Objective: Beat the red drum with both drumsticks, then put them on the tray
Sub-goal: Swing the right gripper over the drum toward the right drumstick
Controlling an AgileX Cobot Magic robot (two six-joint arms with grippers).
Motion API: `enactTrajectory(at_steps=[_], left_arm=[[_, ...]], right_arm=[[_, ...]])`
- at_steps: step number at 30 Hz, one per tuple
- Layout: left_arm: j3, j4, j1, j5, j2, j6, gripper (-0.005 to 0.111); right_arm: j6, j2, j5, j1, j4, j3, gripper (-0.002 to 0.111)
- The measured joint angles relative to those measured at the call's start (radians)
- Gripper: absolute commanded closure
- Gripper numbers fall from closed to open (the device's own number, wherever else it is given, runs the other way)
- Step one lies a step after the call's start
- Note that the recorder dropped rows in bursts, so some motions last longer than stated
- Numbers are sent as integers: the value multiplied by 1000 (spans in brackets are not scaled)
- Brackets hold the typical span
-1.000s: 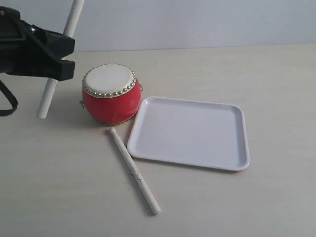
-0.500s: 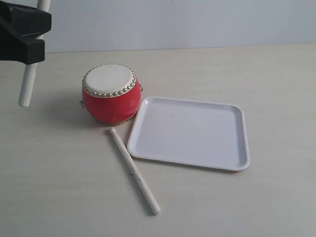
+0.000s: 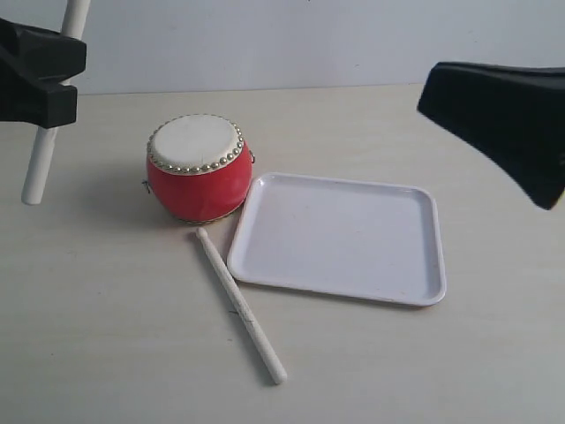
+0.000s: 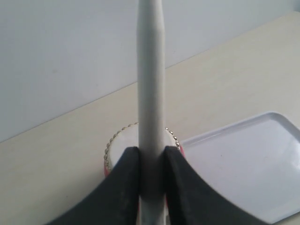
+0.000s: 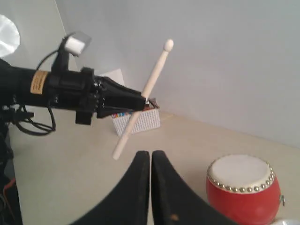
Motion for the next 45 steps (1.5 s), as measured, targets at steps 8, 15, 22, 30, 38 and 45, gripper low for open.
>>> enactTrajectory(at_steps=[8, 15, 22, 30, 38, 45], left_arm=[[0, 0, 0, 7, 0, 0, 107], [0, 0, 0, 7, 0, 0, 107], [0, 0, 0, 9, 0, -2, 107], [0, 0, 0, 26, 0, -2, 107], [0, 0, 0, 33, 0, -2, 107], [0, 0, 0, 34, 0, -2, 107]], right_arm=[[262, 220, -83, 0, -366, -139, 108], [398, 394, -150, 39, -525, -260, 108], [448, 561, 20, 229, -539, -341, 108], [470, 759, 91, 348, -541, -421, 104], [464, 935, 97, 360, -541, -503, 74], [462, 988, 160, 360, -543, -573, 66]])
